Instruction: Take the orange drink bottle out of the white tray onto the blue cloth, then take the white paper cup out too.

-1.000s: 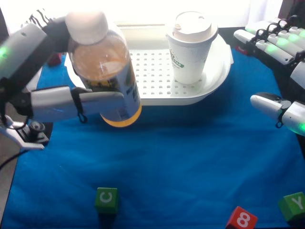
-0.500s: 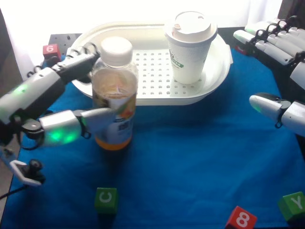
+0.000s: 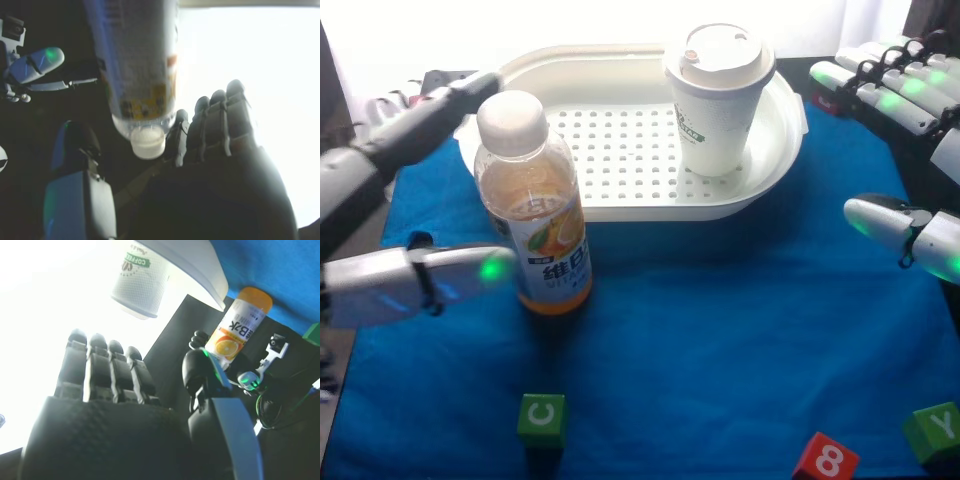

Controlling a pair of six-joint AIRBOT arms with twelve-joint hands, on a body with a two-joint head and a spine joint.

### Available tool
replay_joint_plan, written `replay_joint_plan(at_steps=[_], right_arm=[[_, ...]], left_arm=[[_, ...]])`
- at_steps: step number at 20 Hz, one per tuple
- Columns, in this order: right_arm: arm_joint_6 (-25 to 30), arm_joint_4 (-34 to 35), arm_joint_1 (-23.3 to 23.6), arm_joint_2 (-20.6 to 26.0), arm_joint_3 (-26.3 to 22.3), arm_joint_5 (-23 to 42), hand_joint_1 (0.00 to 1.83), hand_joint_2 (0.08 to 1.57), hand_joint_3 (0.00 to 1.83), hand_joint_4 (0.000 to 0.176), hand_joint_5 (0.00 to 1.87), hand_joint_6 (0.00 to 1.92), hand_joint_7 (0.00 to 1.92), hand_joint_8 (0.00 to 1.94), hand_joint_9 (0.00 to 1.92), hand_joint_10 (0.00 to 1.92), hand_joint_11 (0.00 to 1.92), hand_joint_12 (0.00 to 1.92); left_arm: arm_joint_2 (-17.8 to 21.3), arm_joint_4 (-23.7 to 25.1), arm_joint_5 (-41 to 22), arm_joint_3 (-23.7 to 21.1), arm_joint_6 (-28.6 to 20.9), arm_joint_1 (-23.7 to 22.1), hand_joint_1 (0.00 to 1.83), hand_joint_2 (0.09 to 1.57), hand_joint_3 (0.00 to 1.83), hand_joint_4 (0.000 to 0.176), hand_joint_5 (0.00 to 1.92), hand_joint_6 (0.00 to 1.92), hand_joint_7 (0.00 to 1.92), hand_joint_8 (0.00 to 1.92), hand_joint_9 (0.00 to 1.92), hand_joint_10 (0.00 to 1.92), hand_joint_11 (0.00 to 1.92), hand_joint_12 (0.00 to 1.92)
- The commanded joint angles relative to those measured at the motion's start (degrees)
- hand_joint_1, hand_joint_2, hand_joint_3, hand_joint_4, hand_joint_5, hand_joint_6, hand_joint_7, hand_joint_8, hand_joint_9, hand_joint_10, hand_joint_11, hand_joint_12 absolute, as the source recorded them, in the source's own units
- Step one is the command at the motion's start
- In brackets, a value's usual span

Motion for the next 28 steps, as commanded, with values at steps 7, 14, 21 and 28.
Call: replay_joint_plan(at_steps=[7,14,21,28], right_arm=[[-0.1,-3.8,11.0,-5.1,7.3,-0.4,0.29,1.28,0.00,0.005,0.00,0.00,0.00,0.00,0.00,0.00,0.00,0.00],[-0.2,-6.2,22.6,-17.1,19.6,-13.0,0.46,1.19,0.00,0.067,0.00,0.00,0.00,0.00,0.00,0.00,0.00,0.00],[-0.2,-4.5,24.8,-25.7,29.3,-21.5,0.64,1.12,0.00,0.039,0.00,0.00,0.00,0.00,0.00,0.00,0.00,0.00],[-0.2,-2.0,24.8,-26.2,32.3,-24.9,0.72,1.15,0.00,0.000,0.11,0.04,0.10,0.02,0.15,0.06,0.00,1.09]], left_arm=[[4.2,-5.4,-10.7,-1.6,5.9,3.7,0.65,1.01,0.00,0.046,0.03,0.01,0.00,0.00,0.00,0.00,0.00,0.00],[4.1,-7.1,-11.7,-0.9,6.1,3.8,0.70,1.02,0.00,0.059,0.08,0.02,0.00,0.00,0.00,0.00,0.01,0.00],[4.1,-8.1,-11.7,-0.4,6.1,4.0,0.63,1.01,0.00,0.063,0.09,0.02,0.00,0.00,0.00,0.00,0.03,0.02],[3.9,-8.3,-11.7,-0.4,6.1,4.0,0.60,1.04,0.00,0.056,0.10,0.00,0.00,0.00,0.00,0.00,0.00,0.25]])
